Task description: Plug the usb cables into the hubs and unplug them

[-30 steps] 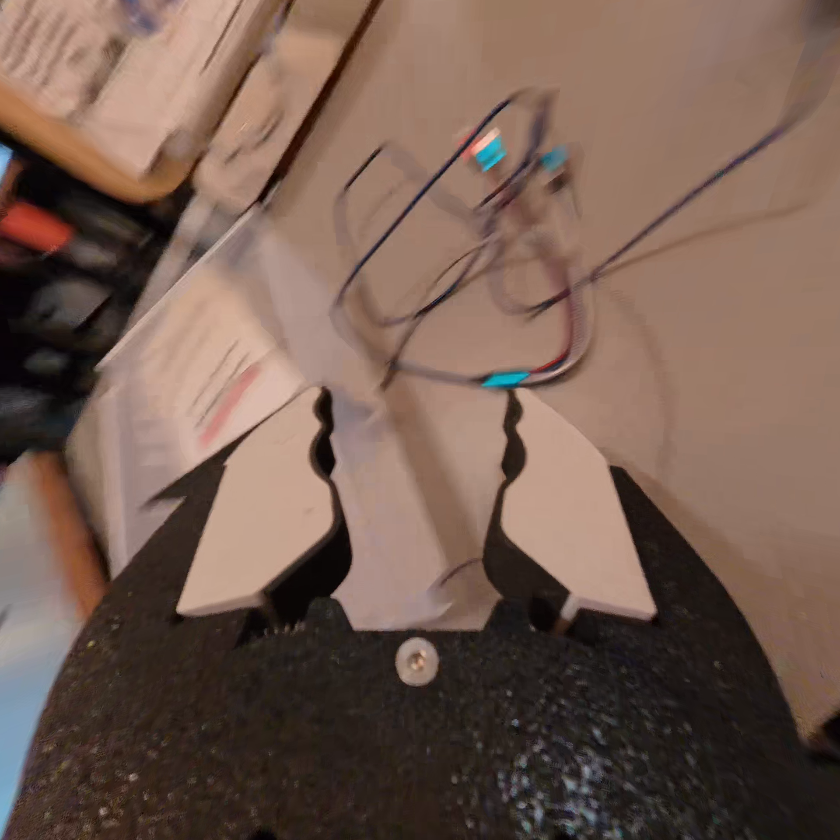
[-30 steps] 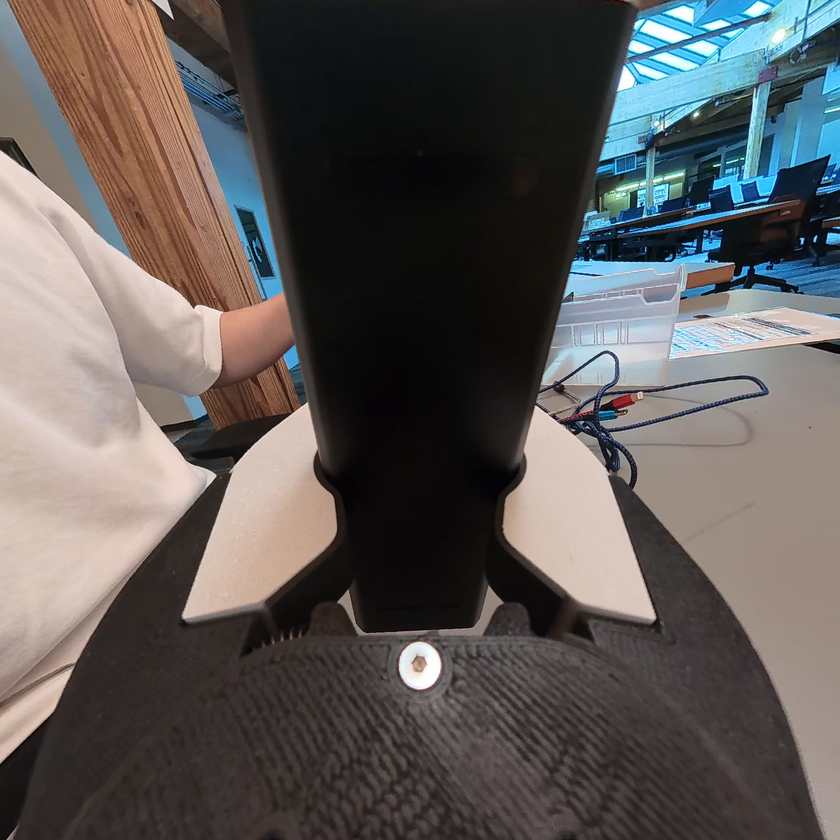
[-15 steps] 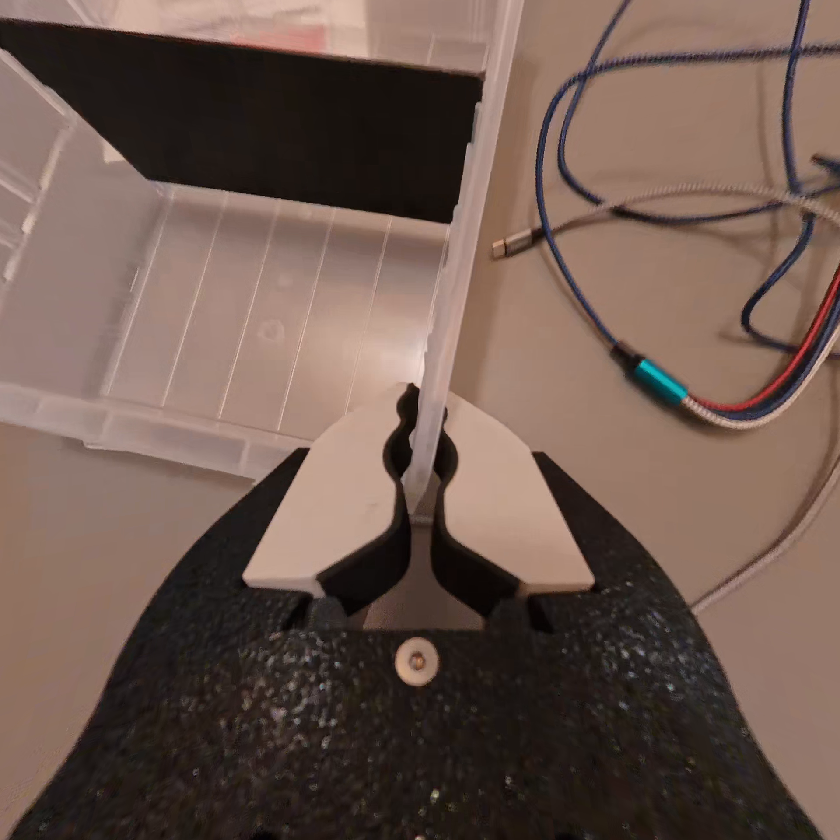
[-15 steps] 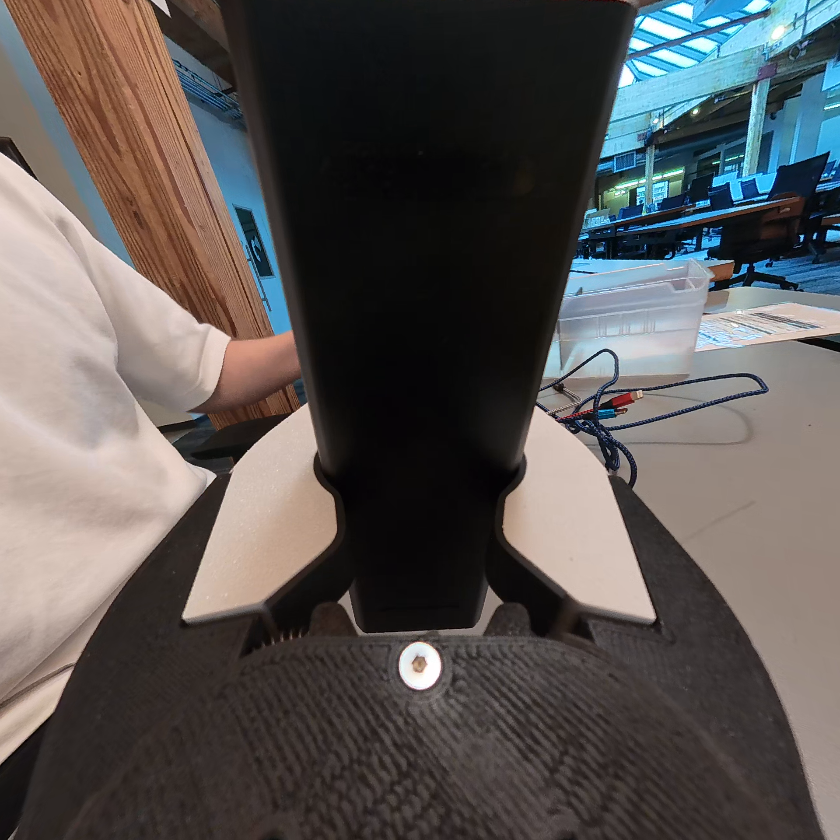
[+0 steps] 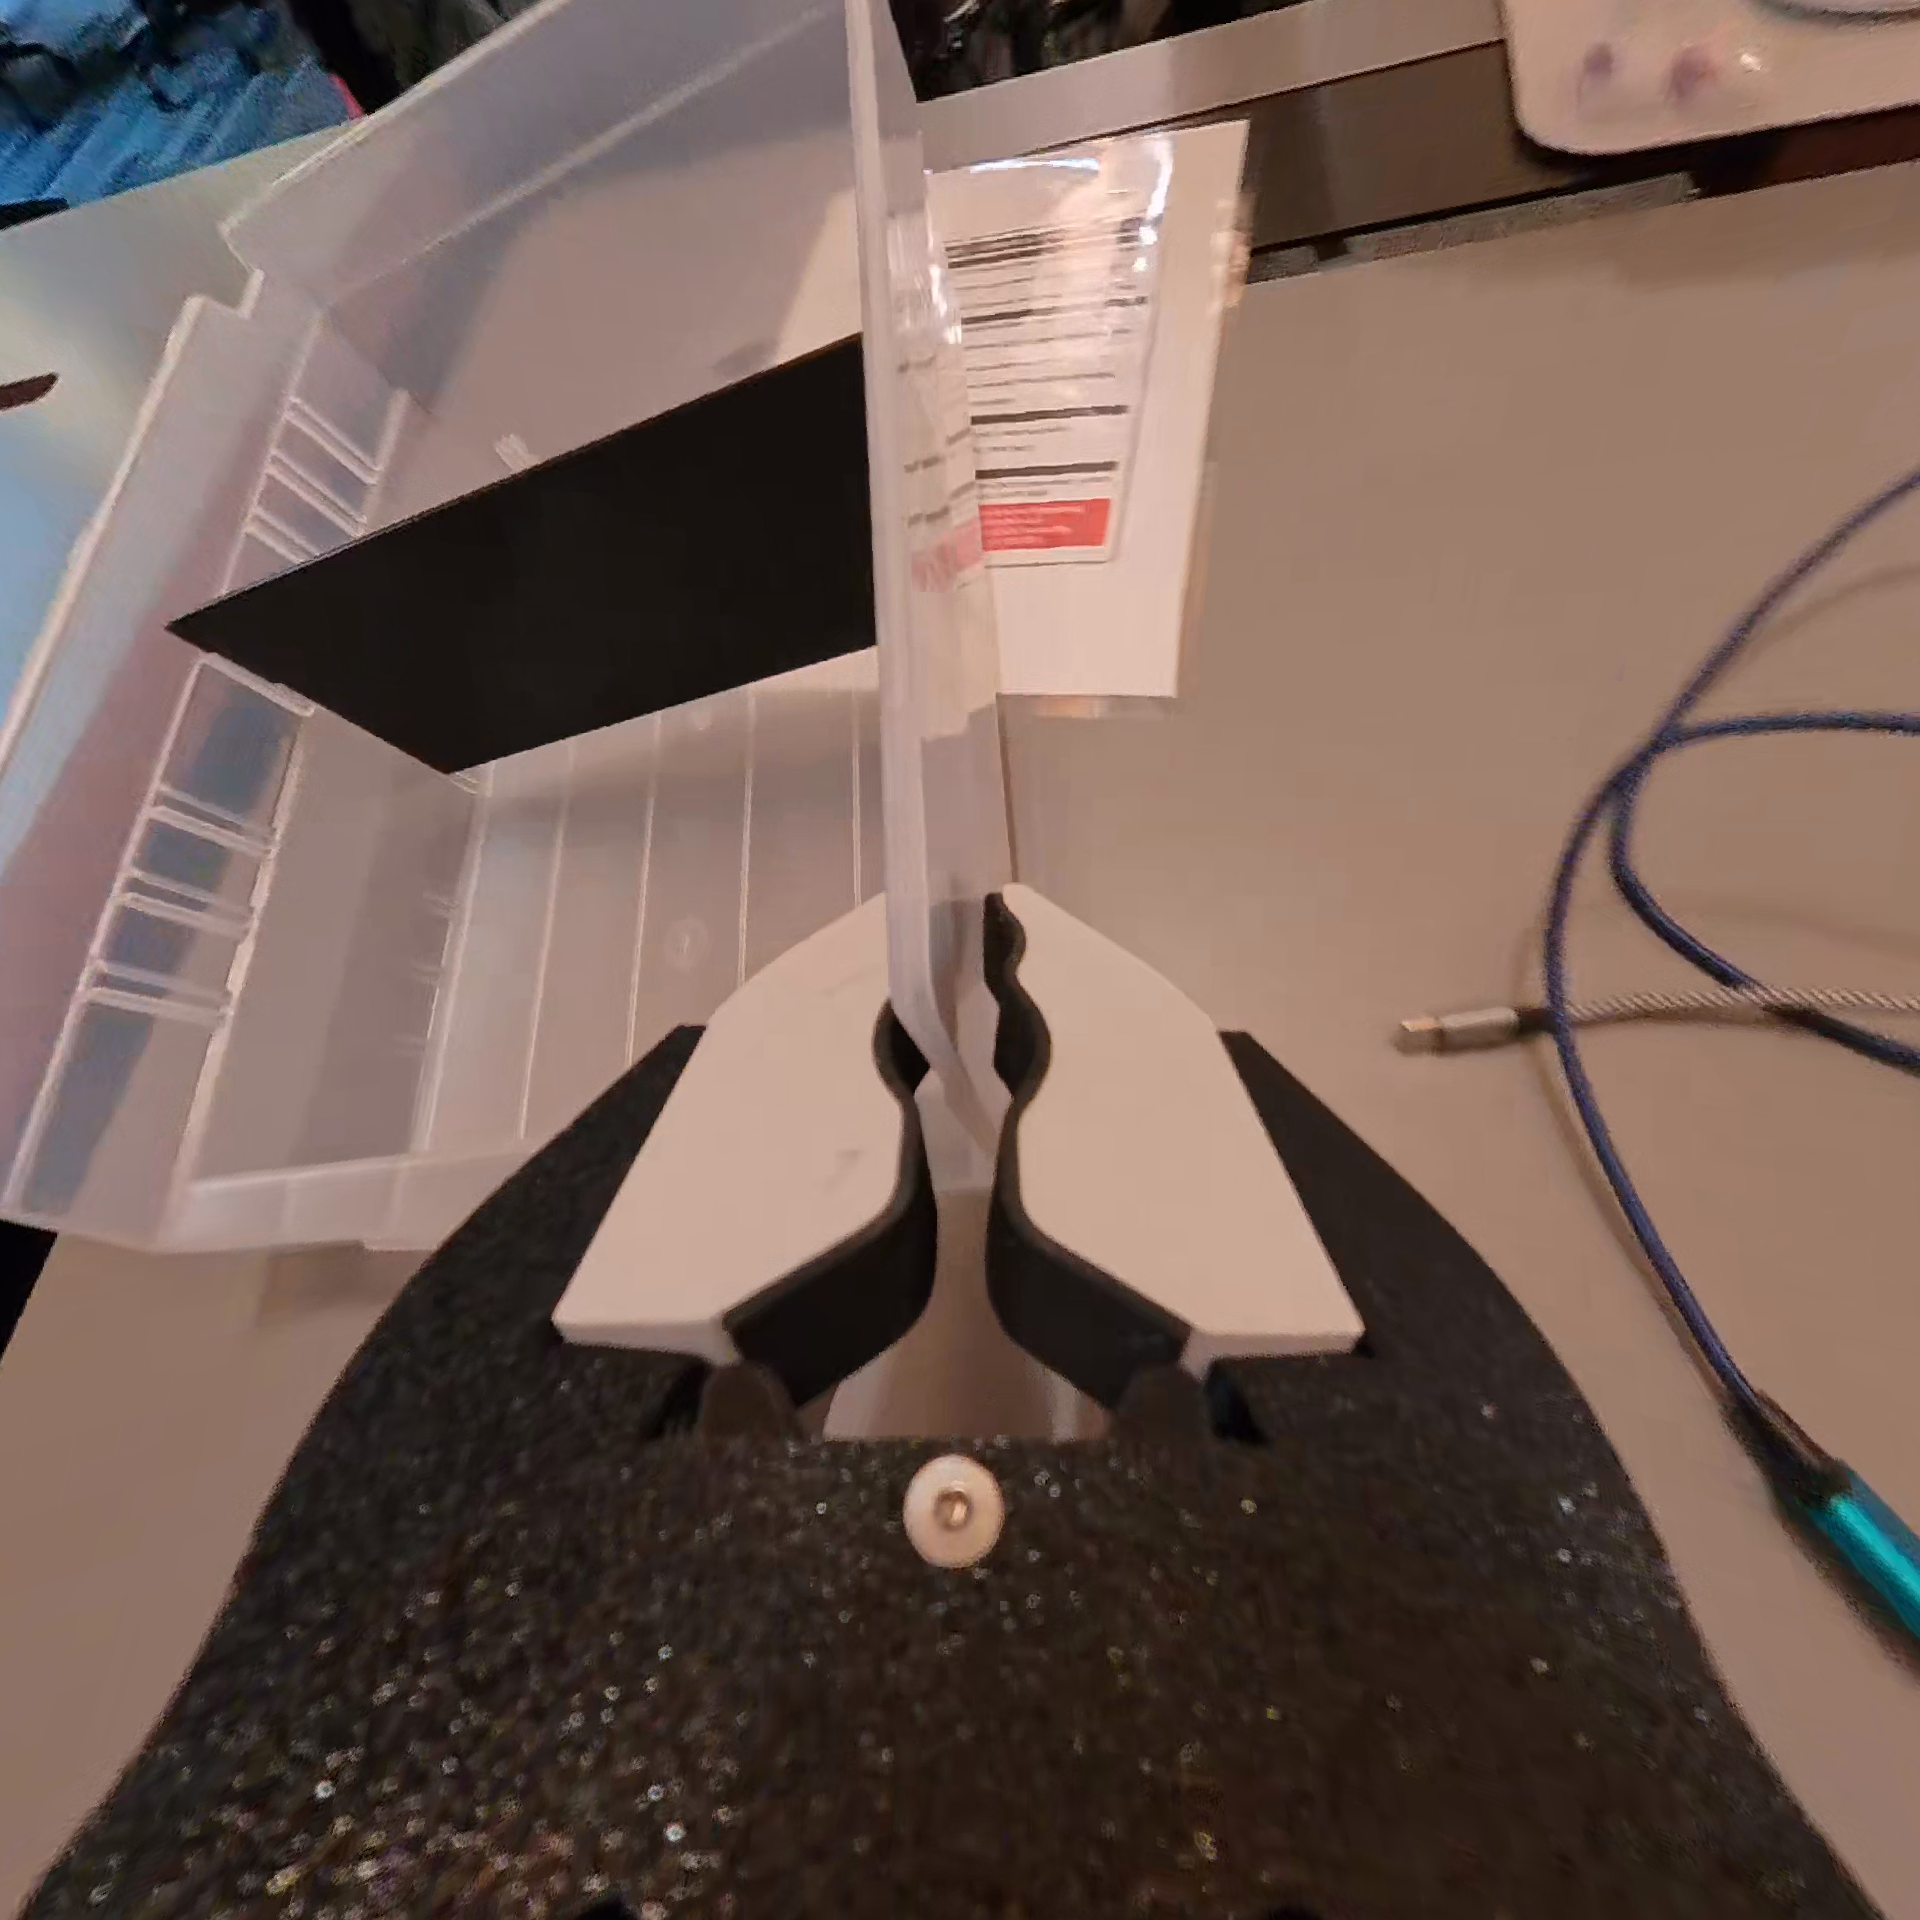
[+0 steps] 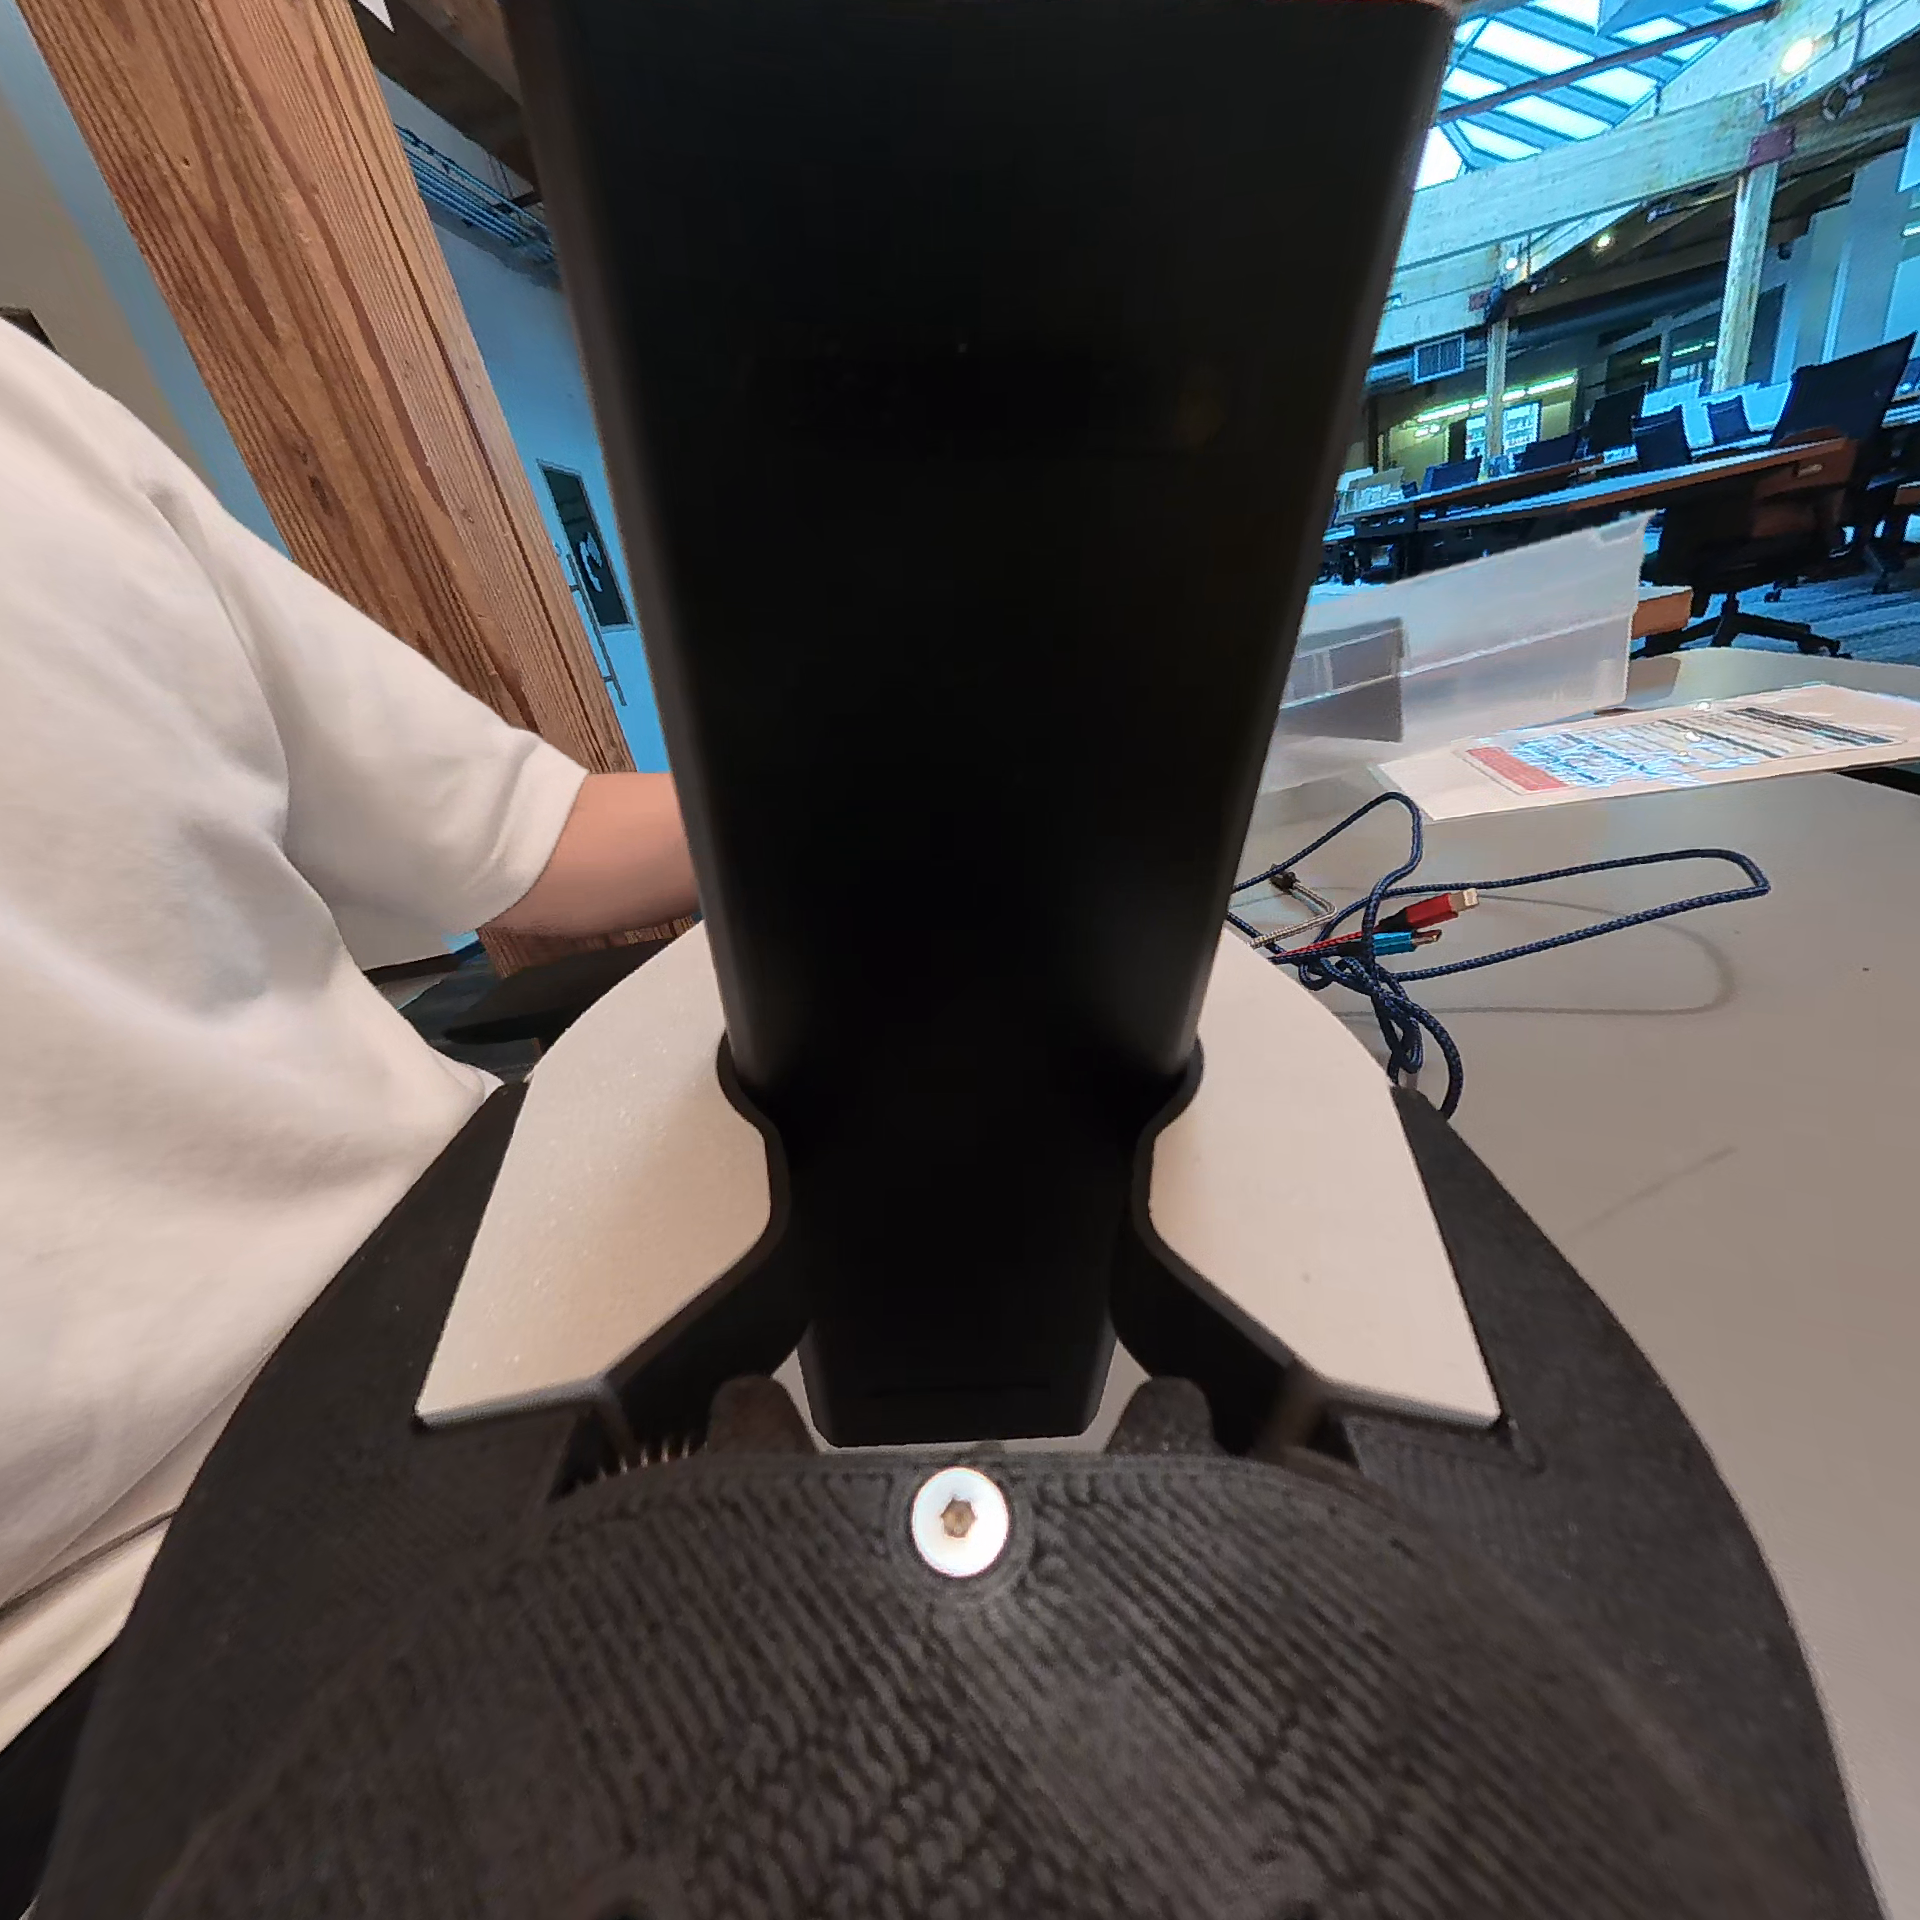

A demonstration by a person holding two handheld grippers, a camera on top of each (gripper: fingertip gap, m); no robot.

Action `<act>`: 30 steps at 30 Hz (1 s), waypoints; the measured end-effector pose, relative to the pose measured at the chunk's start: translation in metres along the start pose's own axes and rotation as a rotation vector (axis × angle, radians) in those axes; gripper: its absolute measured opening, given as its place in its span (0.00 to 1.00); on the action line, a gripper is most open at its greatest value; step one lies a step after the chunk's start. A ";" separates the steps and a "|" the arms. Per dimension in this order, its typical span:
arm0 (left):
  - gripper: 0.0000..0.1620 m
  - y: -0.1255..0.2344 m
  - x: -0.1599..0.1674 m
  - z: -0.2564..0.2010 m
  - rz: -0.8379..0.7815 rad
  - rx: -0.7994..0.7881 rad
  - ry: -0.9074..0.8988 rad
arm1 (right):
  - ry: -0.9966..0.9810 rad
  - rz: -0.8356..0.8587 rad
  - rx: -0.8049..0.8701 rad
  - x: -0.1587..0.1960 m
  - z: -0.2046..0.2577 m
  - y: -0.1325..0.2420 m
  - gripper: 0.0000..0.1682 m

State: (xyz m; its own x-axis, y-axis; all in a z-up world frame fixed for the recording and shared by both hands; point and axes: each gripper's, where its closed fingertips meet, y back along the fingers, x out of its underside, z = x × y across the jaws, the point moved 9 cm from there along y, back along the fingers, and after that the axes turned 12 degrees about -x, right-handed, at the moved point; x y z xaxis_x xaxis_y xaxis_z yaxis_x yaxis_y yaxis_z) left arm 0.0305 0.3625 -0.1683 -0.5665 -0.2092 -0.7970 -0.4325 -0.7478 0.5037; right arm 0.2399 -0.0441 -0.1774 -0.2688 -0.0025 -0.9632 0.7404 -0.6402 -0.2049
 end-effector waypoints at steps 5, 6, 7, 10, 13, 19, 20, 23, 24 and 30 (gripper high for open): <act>0.03 -0.023 -0.002 -0.007 0.023 0.016 0.015 | 0.000 -0.002 0.000 0.000 0.000 0.000 0.43; 0.03 -0.024 -0.001 -0.009 0.019 0.042 0.023 | -0.001 -0.001 0.000 0.000 0.000 0.000 0.43; 0.04 -0.023 -0.001 -0.009 -0.003 0.048 0.026 | 0.000 -0.002 0.000 0.000 0.000 0.000 0.43; 0.19 -0.003 -0.008 -0.006 -0.136 0.054 0.083 | 0.001 -0.008 0.007 0.000 0.000 0.001 0.43; 0.22 0.036 -0.018 -0.005 -0.288 0.126 0.128 | 0.002 -0.011 0.006 0.000 0.000 0.001 0.43; 0.22 0.085 -0.013 -0.016 -0.163 0.487 0.030 | 0.002 -0.008 0.004 0.000 0.000 0.001 0.43; 0.23 0.090 -0.010 -0.016 -0.117 0.538 0.045 | 0.003 -0.009 0.004 0.000 0.000 0.001 0.43; 0.23 0.098 0.001 -0.017 0.007 0.616 0.096 | 0.000 -0.011 0.002 0.000 0.000 0.001 0.43; 0.23 0.098 0.006 -0.019 0.060 0.625 0.102 | -0.001 -0.010 0.001 0.000 0.000 0.001 0.43; 0.18 0.092 0.039 -0.052 0.260 0.677 0.077 | 0.001 -0.013 0.001 0.000 0.001 0.001 0.43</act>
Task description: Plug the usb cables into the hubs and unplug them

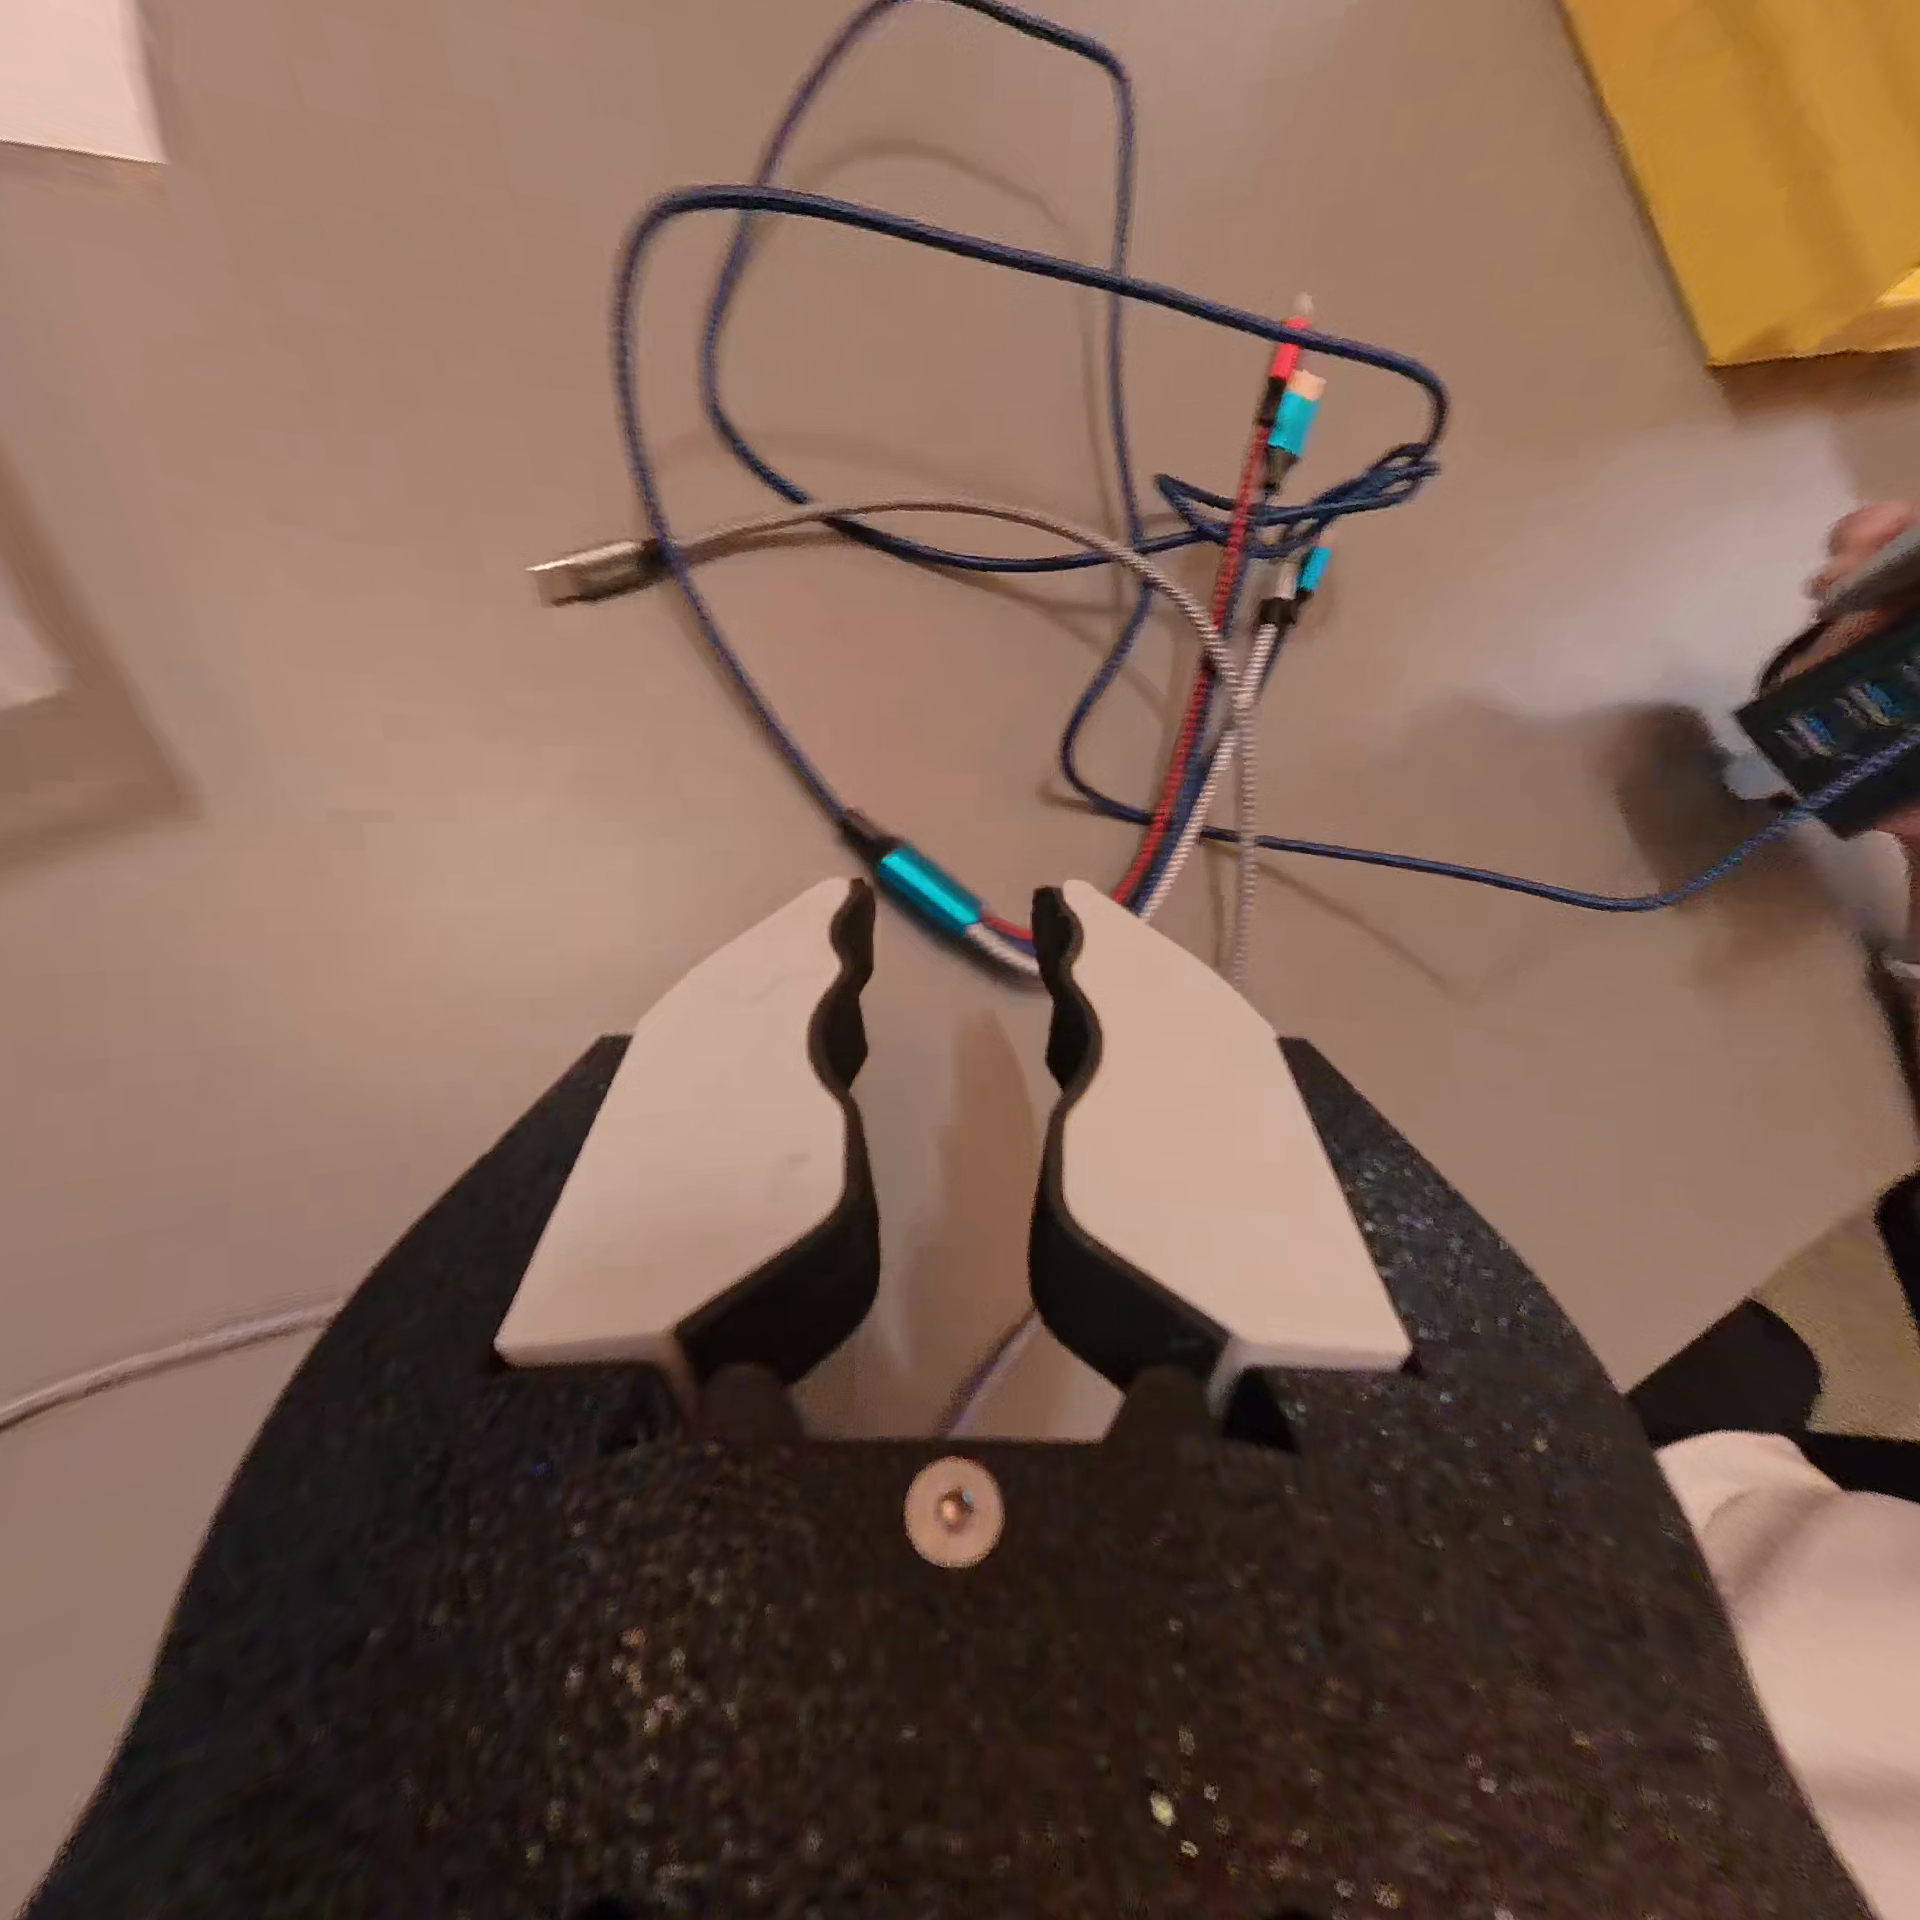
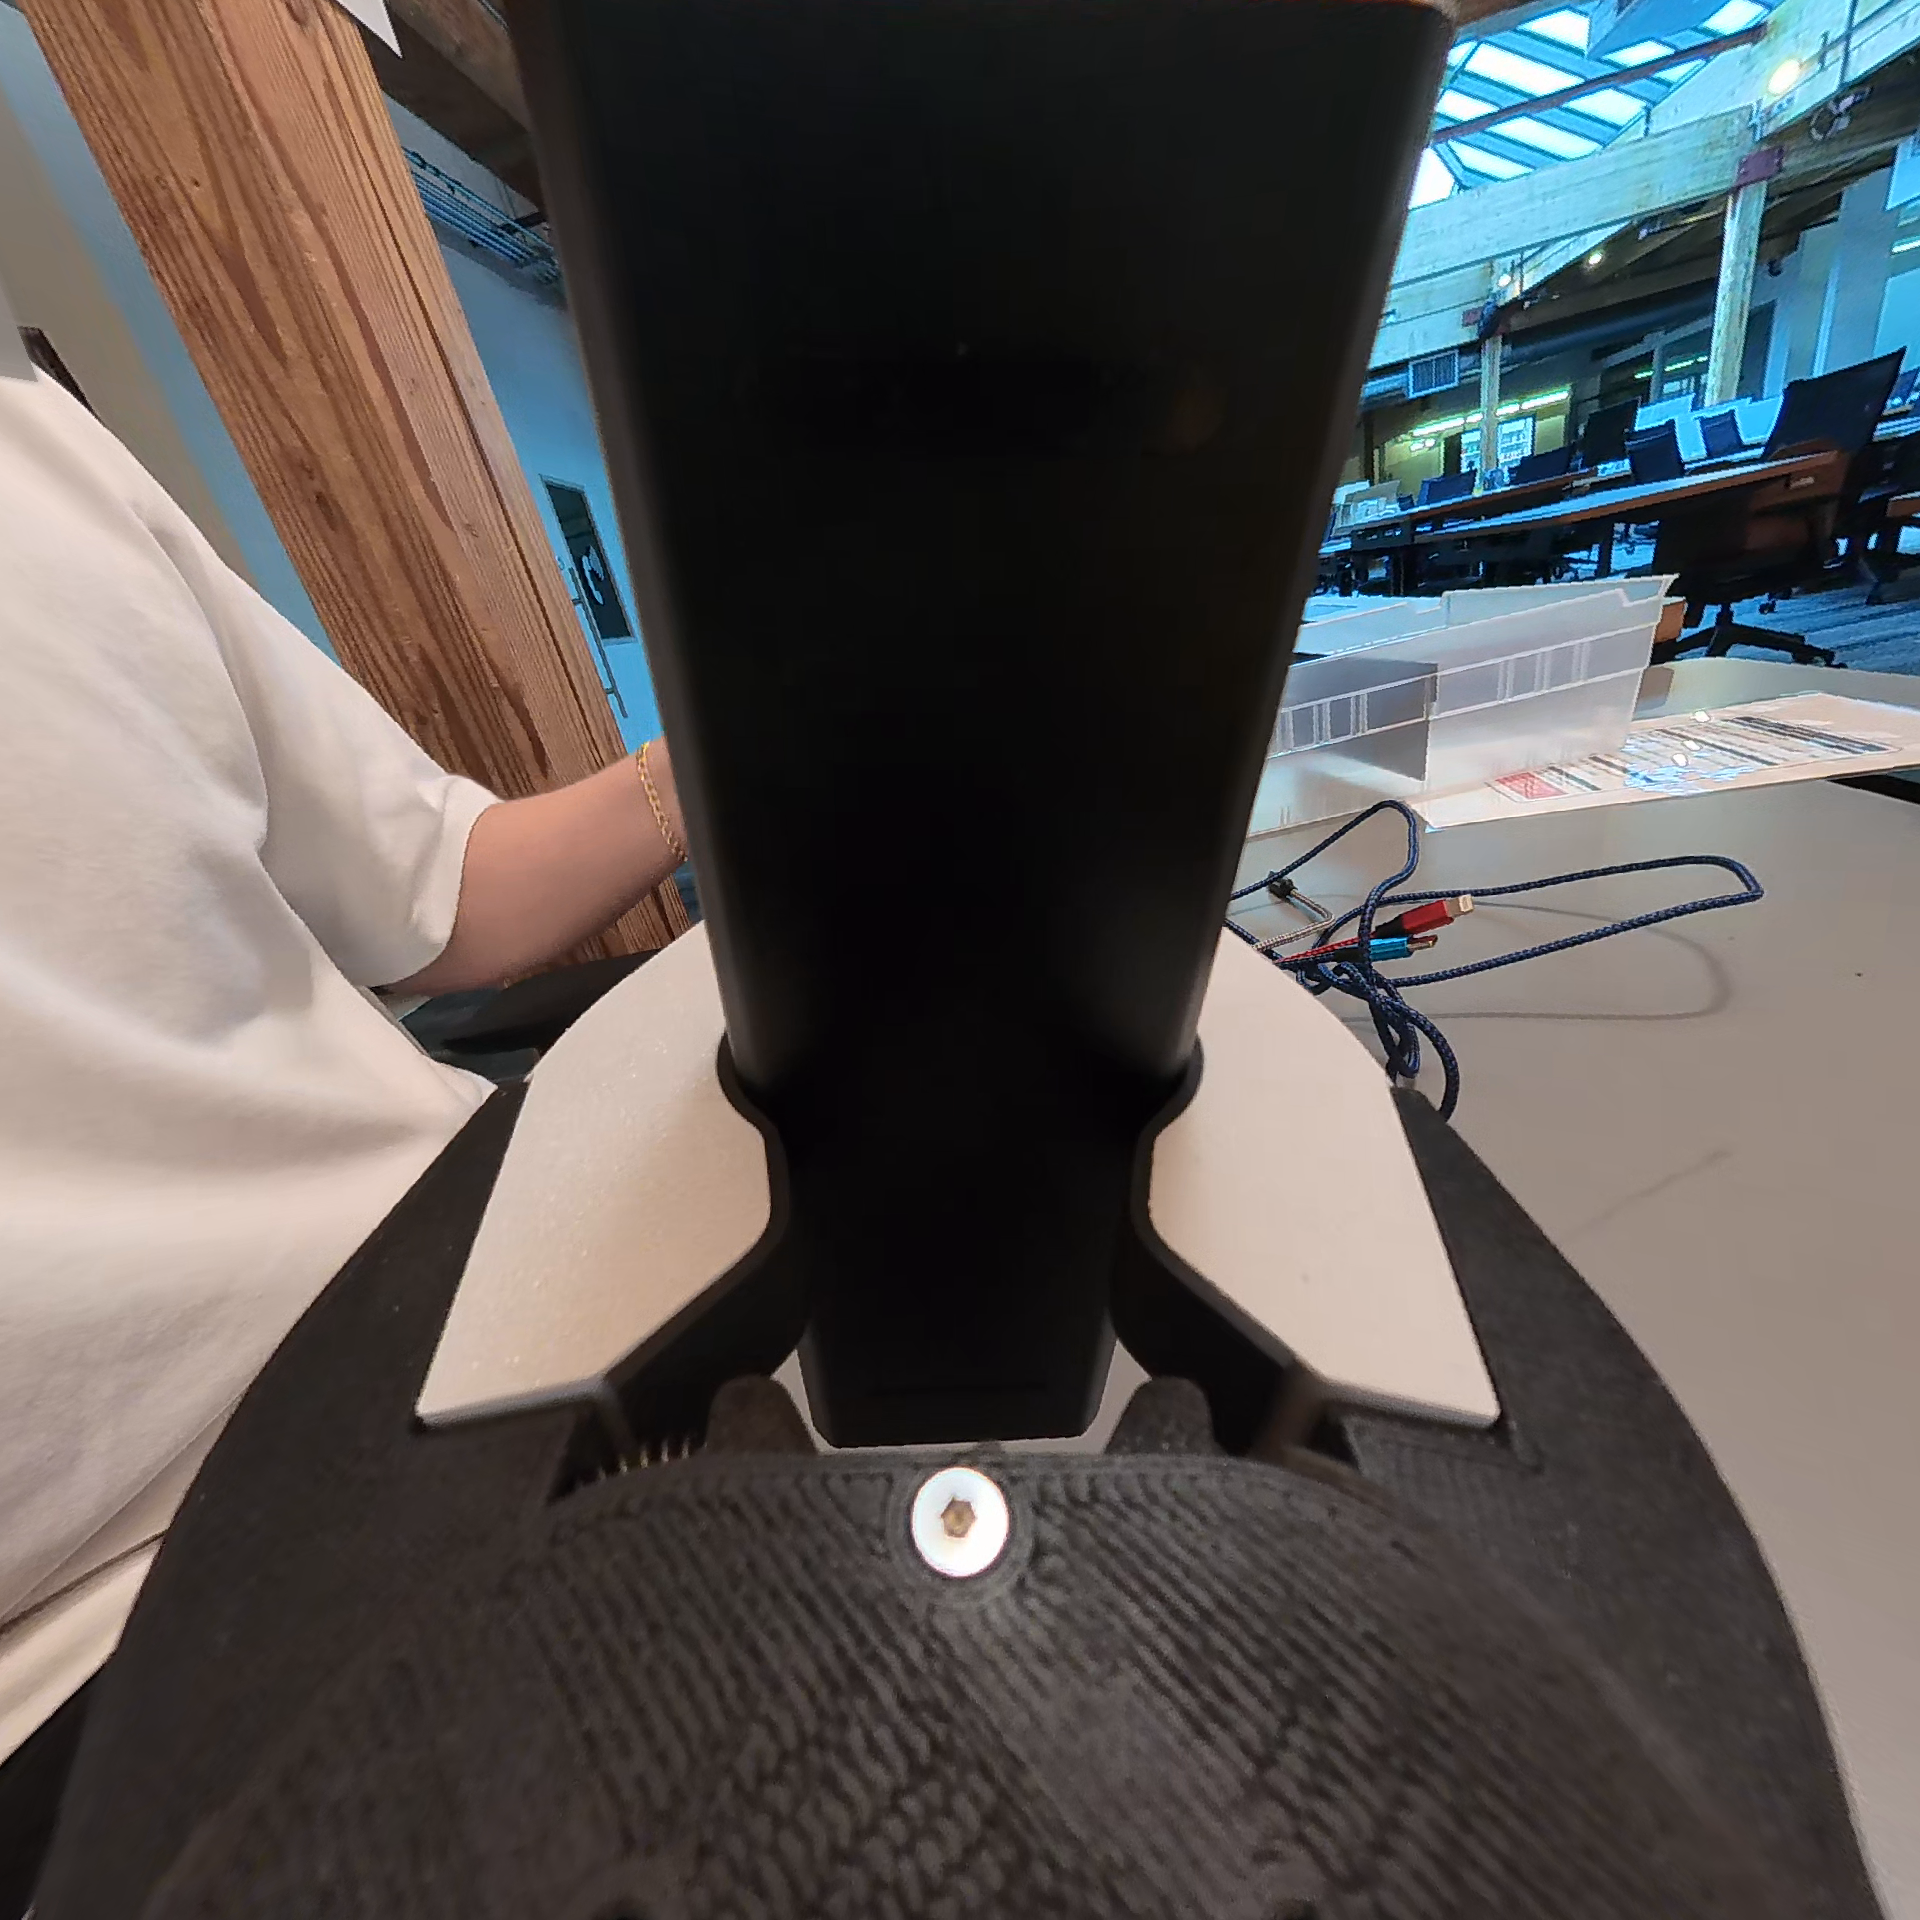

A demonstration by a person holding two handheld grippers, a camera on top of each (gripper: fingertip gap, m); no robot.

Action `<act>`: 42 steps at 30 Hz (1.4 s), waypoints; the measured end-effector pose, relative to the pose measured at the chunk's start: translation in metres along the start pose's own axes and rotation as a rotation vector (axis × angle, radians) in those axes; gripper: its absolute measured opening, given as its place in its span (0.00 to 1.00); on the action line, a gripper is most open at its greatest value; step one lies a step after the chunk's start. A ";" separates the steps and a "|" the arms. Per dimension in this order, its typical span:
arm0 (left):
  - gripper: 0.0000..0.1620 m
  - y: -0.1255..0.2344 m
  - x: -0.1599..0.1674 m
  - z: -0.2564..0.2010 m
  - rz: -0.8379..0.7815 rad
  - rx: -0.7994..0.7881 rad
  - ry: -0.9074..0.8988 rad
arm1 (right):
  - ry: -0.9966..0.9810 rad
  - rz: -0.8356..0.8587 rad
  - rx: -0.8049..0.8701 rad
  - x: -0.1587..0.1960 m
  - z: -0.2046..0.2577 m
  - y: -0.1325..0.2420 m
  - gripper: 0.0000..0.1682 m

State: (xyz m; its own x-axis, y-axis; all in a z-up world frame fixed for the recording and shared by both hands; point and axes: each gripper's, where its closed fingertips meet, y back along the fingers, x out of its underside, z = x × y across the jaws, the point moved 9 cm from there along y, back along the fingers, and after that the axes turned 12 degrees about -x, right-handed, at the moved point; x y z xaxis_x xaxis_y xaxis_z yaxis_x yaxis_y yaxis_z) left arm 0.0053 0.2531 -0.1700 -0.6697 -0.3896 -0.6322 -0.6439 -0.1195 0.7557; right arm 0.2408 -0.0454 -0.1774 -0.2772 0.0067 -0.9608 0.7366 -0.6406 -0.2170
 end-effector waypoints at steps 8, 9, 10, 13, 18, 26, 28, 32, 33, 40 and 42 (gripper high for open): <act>0.22 -0.034 -0.035 -0.058 -0.015 0.085 -0.043 | -0.006 0.004 -0.004 0.000 0.000 0.000 0.43; 0.23 -0.041 -0.040 -0.062 0.000 0.070 -0.052 | -0.004 0.003 -0.003 0.000 0.000 0.000 0.43; 0.23 -0.049 -0.043 -0.065 0.023 0.054 -0.055 | -0.002 0.000 -0.003 0.000 0.000 0.000 0.43; 0.23 -0.068 -0.045 -0.076 0.055 0.012 -0.079 | -0.002 -0.004 -0.004 0.000 0.000 0.001 0.43; 0.19 -0.092 -0.034 -0.087 0.109 -0.116 -0.171 | -0.006 -0.010 -0.012 0.000 0.000 0.001 0.43; 0.06 -0.069 -0.044 -0.098 -0.072 -0.277 -0.392 | -0.005 -0.017 -0.013 -0.001 0.000 0.002 0.43; 0.06 -0.060 -0.049 -0.097 -0.115 -0.303 -0.416 | -0.004 -0.018 -0.012 -0.001 0.000 0.002 0.43; 0.03 -0.041 -0.057 -0.103 -0.238 -0.250 -0.410 | -0.005 -0.014 -0.010 0.000 0.000 0.001 0.43; 0.01 -0.038 -0.058 -0.105 -0.263 -0.220 -0.408 | -0.004 -0.013 -0.010 0.000 0.000 0.001 0.43; 0.06 0.000 -0.045 -0.096 -0.382 0.039 -0.452 | 0.006 -0.008 -0.004 0.000 0.001 0.001 0.43; 0.13 0.020 -0.034 -0.077 -0.374 0.109 -0.605 | 0.006 -0.008 -0.004 0.000 0.001 0.001 0.43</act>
State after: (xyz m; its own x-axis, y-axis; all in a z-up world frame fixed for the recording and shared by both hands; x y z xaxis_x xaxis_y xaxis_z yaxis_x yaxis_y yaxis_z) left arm 0.0432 0.1936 -0.1200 -0.4643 0.2380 -0.8531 -0.8824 -0.0420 0.4686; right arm 0.2413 -0.0464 -0.1770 -0.2796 0.0167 -0.9600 0.7369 -0.6372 -0.2257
